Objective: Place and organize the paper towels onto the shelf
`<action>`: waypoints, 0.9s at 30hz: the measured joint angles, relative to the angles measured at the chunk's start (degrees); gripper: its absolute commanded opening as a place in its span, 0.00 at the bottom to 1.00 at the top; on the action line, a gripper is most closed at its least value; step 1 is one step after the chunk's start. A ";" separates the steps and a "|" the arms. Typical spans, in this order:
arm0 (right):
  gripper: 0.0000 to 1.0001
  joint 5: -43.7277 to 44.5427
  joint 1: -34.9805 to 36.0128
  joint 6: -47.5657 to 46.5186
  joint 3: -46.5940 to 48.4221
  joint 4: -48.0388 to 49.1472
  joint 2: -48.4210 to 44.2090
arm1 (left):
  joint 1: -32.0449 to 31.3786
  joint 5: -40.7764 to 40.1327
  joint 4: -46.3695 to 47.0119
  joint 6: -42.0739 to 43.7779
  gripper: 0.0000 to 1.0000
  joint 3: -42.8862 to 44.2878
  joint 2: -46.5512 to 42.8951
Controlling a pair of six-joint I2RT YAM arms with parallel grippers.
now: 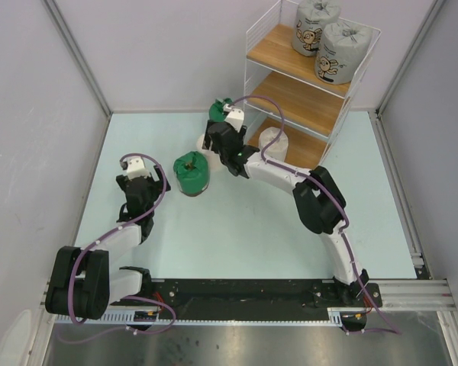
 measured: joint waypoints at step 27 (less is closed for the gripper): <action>0.74 -2.58 -3.15 6.60 4.85 -5.62 7.76 | 0.00 0.02 0.00 0.00 1.00 0.09 0.37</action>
